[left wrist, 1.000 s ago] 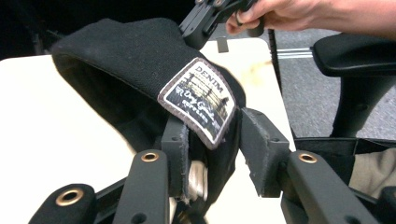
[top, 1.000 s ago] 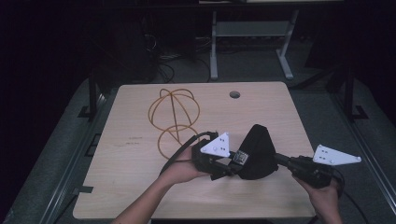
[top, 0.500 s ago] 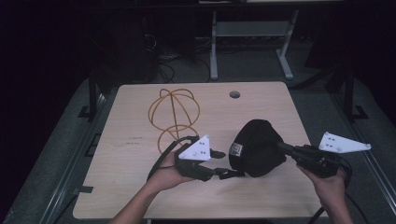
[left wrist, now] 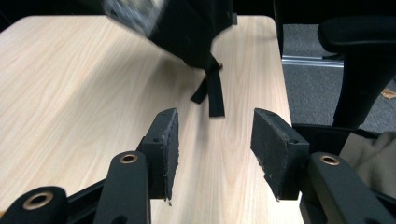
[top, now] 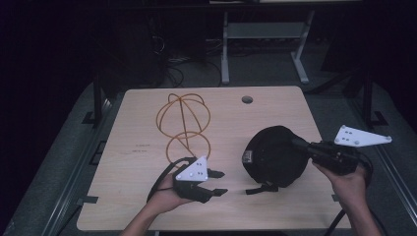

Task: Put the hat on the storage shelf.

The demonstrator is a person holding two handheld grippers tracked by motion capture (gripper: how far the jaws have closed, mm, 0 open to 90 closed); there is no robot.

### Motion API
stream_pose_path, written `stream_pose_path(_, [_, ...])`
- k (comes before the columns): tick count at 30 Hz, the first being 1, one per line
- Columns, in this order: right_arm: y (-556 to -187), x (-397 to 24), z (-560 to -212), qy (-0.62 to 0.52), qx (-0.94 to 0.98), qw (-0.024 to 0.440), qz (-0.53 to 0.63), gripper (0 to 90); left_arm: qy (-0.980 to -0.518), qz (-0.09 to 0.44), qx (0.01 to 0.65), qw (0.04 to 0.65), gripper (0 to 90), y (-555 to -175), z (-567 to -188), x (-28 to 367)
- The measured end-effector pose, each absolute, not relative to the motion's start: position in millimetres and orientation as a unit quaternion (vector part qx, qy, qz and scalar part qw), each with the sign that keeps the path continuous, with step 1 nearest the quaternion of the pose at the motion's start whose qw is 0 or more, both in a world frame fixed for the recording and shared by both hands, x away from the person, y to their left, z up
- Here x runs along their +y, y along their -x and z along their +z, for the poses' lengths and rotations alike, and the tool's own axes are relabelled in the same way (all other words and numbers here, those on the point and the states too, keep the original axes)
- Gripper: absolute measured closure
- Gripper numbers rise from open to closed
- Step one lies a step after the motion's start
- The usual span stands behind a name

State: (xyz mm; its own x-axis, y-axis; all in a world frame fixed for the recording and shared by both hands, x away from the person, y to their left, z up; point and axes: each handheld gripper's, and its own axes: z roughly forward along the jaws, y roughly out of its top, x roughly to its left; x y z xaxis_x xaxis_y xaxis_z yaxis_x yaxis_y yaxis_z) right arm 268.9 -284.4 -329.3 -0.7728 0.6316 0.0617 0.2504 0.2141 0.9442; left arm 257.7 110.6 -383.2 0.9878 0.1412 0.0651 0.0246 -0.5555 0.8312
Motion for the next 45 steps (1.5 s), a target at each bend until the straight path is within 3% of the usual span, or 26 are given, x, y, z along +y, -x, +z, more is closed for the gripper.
stream_pose_path(31, [-323,-207,-196,-0.222,0.772,0.176,0.569,89.7,-0.889,0.037,0.039,0.454,44.3,-240,-420,116])
stream_pose_path(45, [-349,-136,-150,-0.174,0.795,0.167,0.557,89.7,-0.89,0.044,0.032,0.452,43.9,-240,-422,115])
